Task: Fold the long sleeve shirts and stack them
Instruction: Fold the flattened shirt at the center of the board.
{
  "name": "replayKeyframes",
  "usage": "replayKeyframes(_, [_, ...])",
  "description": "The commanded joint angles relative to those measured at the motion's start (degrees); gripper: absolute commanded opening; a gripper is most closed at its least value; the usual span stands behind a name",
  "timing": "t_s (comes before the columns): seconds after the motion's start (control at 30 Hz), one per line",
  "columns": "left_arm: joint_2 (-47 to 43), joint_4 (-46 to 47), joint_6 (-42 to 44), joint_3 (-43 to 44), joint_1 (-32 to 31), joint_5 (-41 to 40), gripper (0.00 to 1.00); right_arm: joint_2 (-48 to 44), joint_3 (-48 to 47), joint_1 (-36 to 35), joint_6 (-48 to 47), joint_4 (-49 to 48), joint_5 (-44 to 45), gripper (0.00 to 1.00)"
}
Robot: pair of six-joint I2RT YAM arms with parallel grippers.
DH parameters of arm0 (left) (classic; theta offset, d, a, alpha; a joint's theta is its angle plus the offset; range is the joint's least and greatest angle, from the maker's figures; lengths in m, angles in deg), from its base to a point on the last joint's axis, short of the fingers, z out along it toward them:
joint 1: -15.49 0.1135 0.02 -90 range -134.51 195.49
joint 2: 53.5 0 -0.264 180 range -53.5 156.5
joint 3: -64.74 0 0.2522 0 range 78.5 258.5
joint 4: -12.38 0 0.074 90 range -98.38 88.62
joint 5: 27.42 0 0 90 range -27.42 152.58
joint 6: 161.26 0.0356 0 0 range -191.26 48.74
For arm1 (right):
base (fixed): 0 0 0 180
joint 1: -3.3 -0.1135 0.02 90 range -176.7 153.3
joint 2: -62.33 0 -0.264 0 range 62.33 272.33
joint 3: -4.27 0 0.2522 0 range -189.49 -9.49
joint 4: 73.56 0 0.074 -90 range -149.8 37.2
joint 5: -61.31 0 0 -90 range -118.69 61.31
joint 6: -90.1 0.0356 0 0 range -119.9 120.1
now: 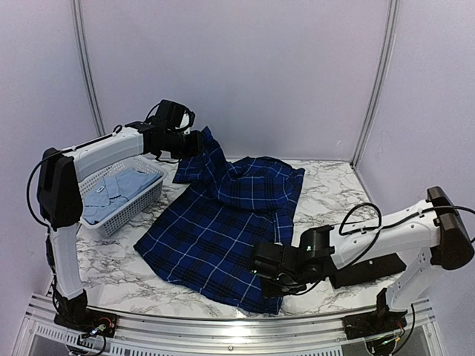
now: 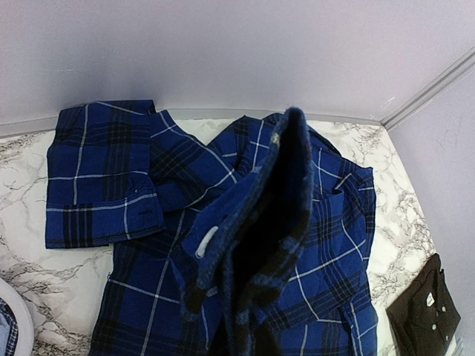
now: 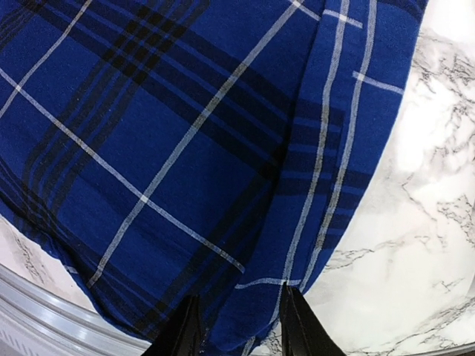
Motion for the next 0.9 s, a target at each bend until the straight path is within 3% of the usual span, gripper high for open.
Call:
replayKeyframes(0.0, [-0.56,2.33,0.15,1.01,0.16,0.58,0.03,1.48,0.97,0.64,-0.68,-3.04,0.36,0.33])
replayKeyframes(0.3, [0.13,2.35,0.16,2.65,0.20,1.00,0.03,3.33,0.71,0.93,-0.79,-2.45,0.25,0.22])
replayKeyframes(0.57, [1.53,2.55,1.70,8.66,0.19,1.11,0.03,4.44,-1.28,0.93,-2.26,-1.83,-0.11,0.00])
replayKeyframes(0.87, [5.18,4.90,4.72,18.94,0.15,2.44,0.04,4.73,-7.60,1.68,-6.06,-0.78,0.08,0.00])
